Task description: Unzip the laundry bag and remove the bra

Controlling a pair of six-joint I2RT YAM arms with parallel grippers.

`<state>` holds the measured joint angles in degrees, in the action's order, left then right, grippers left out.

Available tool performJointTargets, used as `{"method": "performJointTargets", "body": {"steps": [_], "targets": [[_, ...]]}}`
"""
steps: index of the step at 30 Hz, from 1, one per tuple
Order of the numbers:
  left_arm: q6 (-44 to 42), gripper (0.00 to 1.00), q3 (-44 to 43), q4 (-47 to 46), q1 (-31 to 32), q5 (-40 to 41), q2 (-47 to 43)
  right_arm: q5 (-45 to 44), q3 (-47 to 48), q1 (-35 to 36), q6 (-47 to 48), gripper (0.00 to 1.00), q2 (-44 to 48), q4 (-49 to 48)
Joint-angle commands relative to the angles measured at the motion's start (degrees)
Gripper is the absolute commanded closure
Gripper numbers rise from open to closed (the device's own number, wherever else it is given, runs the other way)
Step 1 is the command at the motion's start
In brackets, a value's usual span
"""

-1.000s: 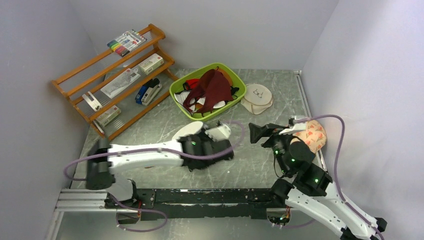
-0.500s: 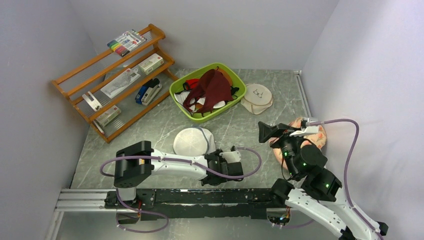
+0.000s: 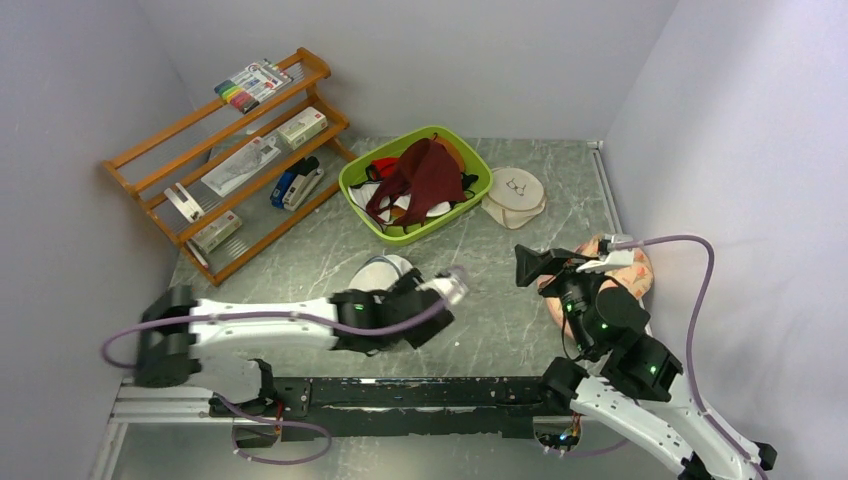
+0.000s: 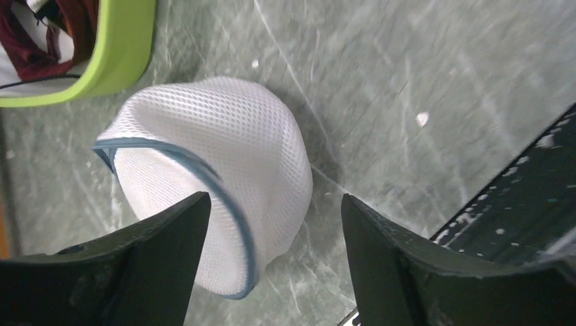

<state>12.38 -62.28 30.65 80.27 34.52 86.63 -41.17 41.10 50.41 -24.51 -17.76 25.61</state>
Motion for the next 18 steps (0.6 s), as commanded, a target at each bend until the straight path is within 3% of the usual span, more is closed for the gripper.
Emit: {"method": "performJointTargets", "body": {"steps": [1, 11, 18], "targets": [[-1.6, 0.17, 7.8, -12.2, -5.8, -13.4, -13.6, -1.4, 0.7, -0.1, 1.0, 0.07, -0.1, -0.9], [4.3, 0.07, 16.8, -16.9, -27.7, -32.9, -29.8, 1.2, -1.8, -0.1, 0.1, 0.04, -5.4, -3.3], [10.9, 0.07, 18.4, -20.9, -49.2, -47.6, -30.7, 8.1, -2.2, -0.1, -1.4, 0.0, -19.5, -4.3]]}}
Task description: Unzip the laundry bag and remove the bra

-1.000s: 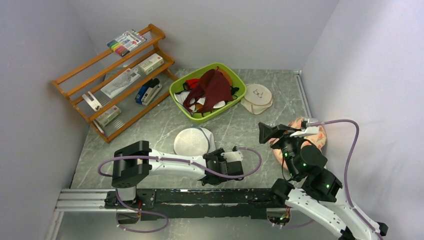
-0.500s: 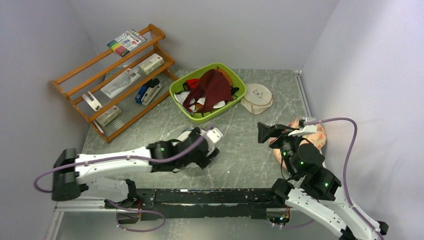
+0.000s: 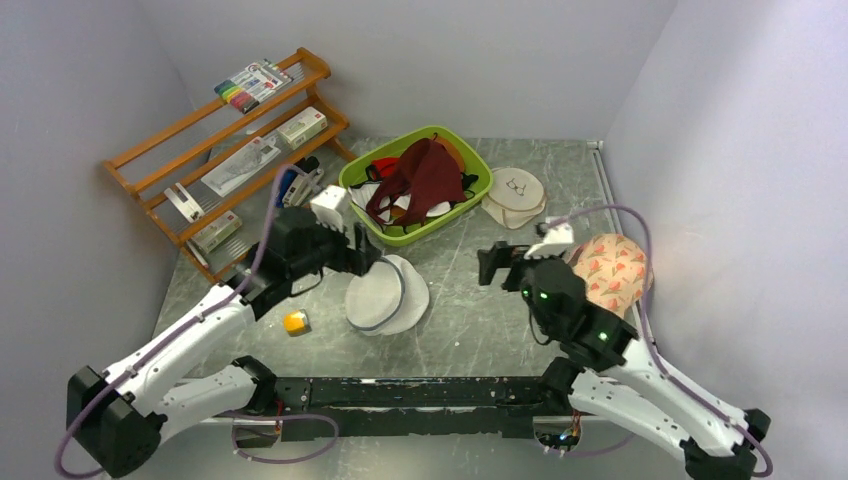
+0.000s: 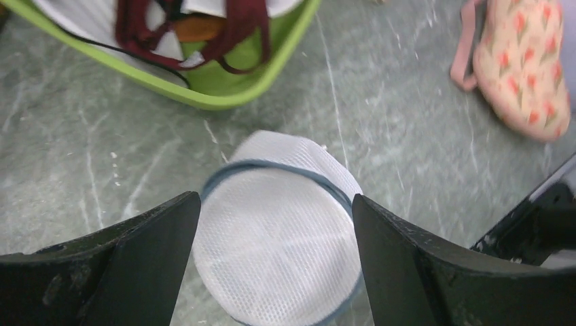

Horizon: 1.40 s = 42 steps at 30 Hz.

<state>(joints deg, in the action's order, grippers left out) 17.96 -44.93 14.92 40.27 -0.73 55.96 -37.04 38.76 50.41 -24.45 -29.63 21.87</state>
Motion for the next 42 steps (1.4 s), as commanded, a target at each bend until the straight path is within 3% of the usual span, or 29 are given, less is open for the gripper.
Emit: {"method": "performJointTargets", "body": {"steps": [1, 5, 8, 10, 14, 17, 25, 30, 35, 42], "targets": [[6.1, 0.07, 0.9, -5.5, -12.5, -14.1, 0.1, 3.6, 0.5, -0.2, -1.9, 0.0, -10.2, 0.2], [7.6, 0.07, -1.6, -7.1, -24.7, -20.4, 1.5, 3.2, 1.3, -0.5, -1.0, 0.0, -18.1, -1.4], [6.2, 0.09, -6.5, -6.4, -29.7, -22.2, 3.2, 4.6, 3.0, -2.9, 1.7, 0.0, -23.1, -3.4], [4.1, 0.09, -11.3, -4.7, -31.3, -20.5, 3.8, 9.4, 4.6, -8.5, 2.9, 0.0, -25.0, -4.1], [-2.4, 0.07, -19.4, -0.5, -33.1, -14.5, 2.8, 27.0, 5.7, -29.1, 4.1, 0.0, -25.8, -5.6], [-5.2, 0.07, -24.8, 3.8, -32.0, -6.7, 2.6, 30.6, 7.1, -37.6, 4.4, 0.0, -25.4, -4.3], [-7.8, 0.09, -32.1, 7.5, -31.7, -2.4, -1.0, 16.1, 15.9, -36.4, 5.3, 0.0, -14.4, 1.8], [-12.6, 0.14, -36.9, 9.0, -27.8, 1.3, -5.3, 19.8, 25.5, -36.1, 5.6, 0.0, -11.1, 5.1], [-14.7, 0.09, -35.5, 5.5, -25.9, 8.6, -13.4, 24.4, 34.0, -36.2, 9.1, 0.0, -8.3, 6.2], [-14.7, 0.06, -35.1, 3.5, -25.9, 8.7, -20.1, 20.6, 36.0, -36.1, 10.3, 0.0, -3.1, 5.4]]}}
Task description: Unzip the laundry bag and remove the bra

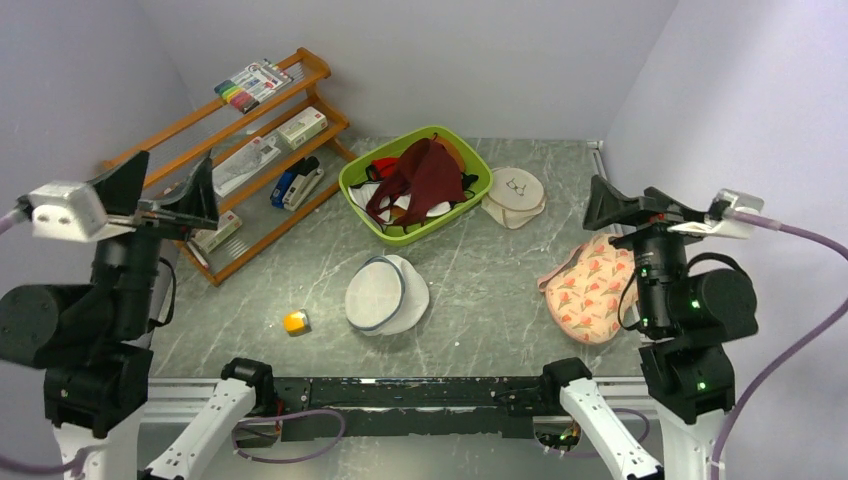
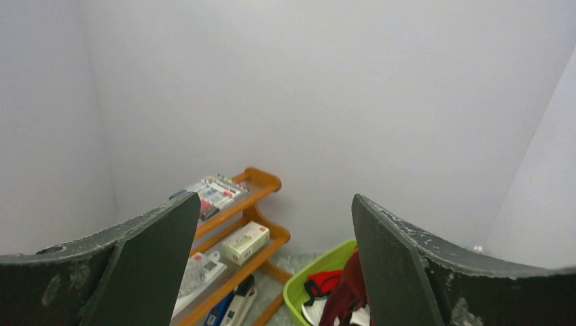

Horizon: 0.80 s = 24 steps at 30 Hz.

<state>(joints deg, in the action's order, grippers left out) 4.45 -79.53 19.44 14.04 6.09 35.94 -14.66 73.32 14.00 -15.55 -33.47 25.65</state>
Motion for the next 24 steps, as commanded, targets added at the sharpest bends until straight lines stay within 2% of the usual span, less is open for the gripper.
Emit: {"method": "performJointTargets", "body": {"steps": [1, 9, 24], "targets": [[-1.0, 0.06, -1.0, -0.5, 0.3, 2.2, 0.0, -2.4, 1.8, 0.2, 1.1, 0.0, 0.9, 2.1], [0.1, 0.06, -2.5, 2.0, 0.3, 1.5, 0.6, -3.6, 3.3, 0.2, 0.1, 0.0, -0.8, 5.1], [0.7, 0.05, -2.1, 3.9, 0.3, 0.5, 2.2, -4.0, 1.8, 0.2, 0.4, 0.0, 0.3, 5.0]]}}
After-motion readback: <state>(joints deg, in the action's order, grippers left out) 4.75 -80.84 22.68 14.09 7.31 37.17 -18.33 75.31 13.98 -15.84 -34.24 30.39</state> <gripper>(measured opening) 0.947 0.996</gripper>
